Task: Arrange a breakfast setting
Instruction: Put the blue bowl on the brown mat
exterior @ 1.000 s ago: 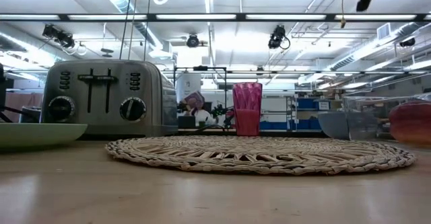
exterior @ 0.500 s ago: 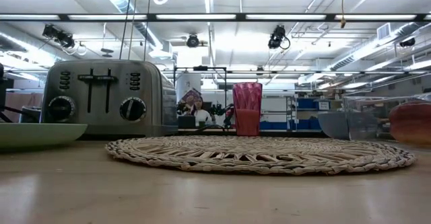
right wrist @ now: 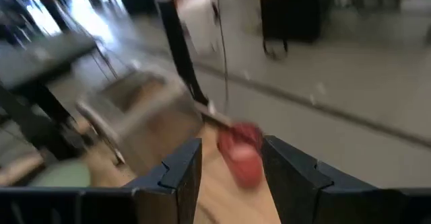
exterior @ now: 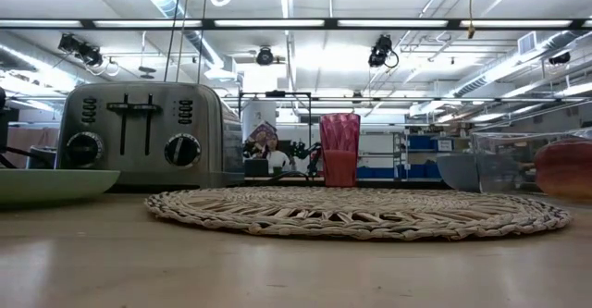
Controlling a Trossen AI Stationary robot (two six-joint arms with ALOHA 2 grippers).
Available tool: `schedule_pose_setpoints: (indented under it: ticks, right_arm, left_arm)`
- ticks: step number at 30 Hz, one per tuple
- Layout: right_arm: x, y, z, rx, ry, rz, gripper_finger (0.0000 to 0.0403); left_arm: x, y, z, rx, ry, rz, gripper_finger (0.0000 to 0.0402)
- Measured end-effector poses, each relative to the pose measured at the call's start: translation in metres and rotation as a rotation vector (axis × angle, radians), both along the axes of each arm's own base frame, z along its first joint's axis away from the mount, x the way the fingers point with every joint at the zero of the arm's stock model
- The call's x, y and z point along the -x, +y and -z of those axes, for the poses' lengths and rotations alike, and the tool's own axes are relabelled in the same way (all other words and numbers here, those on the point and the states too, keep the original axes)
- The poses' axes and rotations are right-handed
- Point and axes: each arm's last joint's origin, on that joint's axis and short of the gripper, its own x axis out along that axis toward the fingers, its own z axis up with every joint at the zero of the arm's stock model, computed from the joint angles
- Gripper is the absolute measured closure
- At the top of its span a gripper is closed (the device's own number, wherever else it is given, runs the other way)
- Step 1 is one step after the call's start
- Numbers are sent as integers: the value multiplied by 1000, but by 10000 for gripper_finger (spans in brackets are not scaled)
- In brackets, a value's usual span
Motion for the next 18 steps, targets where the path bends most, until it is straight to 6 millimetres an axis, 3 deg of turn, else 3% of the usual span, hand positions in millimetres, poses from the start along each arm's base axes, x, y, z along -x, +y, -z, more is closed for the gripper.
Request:
schedule_pose_setpoints:
  ticks: [5,13,18]
  right_arm:
    - [-17,-15,22,-108,185,11,240]
    - [-45,-60,66,-276,530,189,240]
    - [-60,-88,90,-365,677,145,221]
  left_arm:
    - [-1,-3,2,37,6,21,272]
    - [-5,-18,4,84,4,120,272]
    - [-15,-33,11,106,57,207,272]
